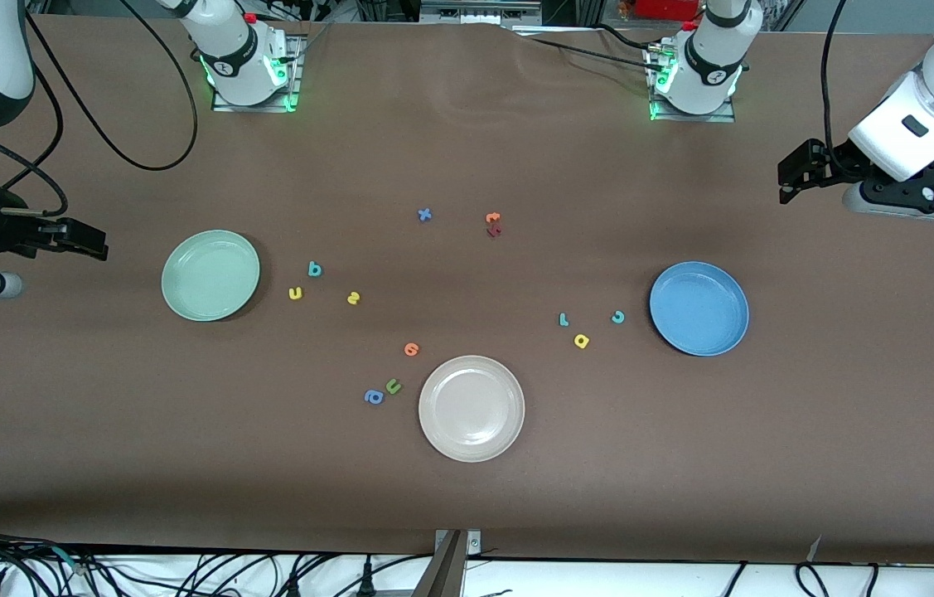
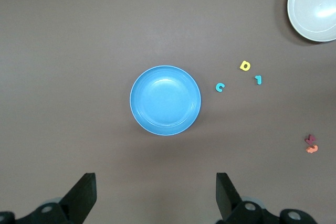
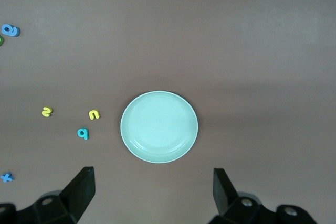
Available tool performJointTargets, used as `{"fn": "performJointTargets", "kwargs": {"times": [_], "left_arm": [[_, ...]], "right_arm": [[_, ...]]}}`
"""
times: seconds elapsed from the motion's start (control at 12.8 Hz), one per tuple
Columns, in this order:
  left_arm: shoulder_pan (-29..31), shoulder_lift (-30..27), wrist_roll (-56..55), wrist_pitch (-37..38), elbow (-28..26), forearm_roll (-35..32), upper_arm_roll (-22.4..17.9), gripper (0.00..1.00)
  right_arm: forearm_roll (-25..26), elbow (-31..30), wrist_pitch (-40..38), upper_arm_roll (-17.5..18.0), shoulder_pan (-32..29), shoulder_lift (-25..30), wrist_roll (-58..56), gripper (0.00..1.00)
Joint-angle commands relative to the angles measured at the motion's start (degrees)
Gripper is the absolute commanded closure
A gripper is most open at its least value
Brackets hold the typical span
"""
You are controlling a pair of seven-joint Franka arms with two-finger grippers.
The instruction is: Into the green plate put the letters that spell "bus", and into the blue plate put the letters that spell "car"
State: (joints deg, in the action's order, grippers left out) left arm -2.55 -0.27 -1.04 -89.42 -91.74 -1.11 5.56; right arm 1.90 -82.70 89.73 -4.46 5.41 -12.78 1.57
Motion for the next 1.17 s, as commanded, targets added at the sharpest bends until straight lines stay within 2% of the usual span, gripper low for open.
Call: {"fn": "performJointTargets", "kwargs": {"times": [0.0,1.09], "left_arm": [[-0.3,-0.5,0.9,-0.1,0.3,-1.4,0.1,0.0],[-1.0,-0.4,0.4,2.1,1.0,-2.1,0.9,0.0]], "right_arm": [[-0.8,-0.5,0.4,0.2,0.1,1.1,0.7,0.01],[-2.2,-0.6,0.0,0.1,0.1,1.4,0.6,0.0]]}}
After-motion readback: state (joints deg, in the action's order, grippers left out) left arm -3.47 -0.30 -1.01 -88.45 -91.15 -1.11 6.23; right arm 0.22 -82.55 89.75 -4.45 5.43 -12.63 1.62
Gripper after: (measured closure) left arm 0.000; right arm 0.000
